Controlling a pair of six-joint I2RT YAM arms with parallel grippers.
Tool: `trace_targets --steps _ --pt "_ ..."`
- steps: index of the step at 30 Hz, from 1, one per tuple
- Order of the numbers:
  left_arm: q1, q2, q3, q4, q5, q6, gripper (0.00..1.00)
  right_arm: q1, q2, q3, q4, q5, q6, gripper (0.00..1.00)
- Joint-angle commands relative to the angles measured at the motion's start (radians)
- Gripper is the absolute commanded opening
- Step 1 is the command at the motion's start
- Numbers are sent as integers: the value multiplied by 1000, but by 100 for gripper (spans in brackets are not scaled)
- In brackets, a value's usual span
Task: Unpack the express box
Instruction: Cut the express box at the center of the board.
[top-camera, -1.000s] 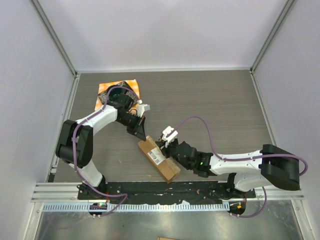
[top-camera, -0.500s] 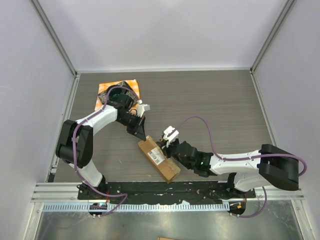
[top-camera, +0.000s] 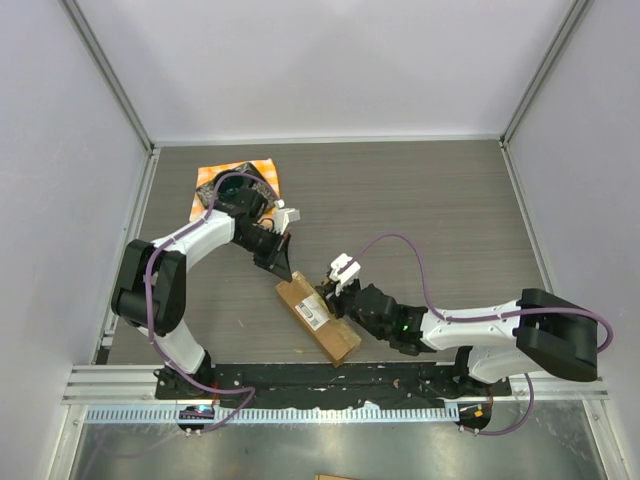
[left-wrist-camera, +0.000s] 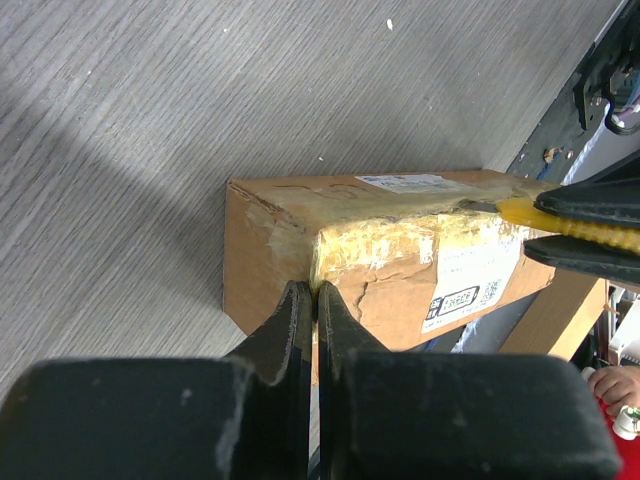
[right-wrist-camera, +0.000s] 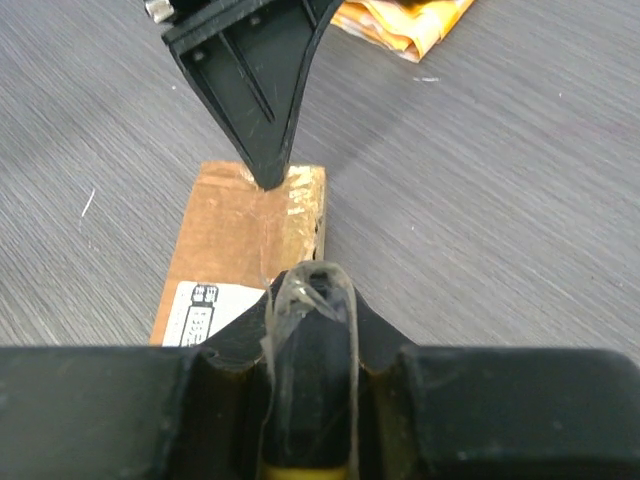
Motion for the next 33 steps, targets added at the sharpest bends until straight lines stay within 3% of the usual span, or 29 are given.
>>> trace_targets --steps 1,33 --pt "16 8 -22 7 -178 42 0 6 -22 -39 -44 23 31 1" --pt "14 -9 -40 32 -313 14 0 413 -272 2 -639 374 419 1"
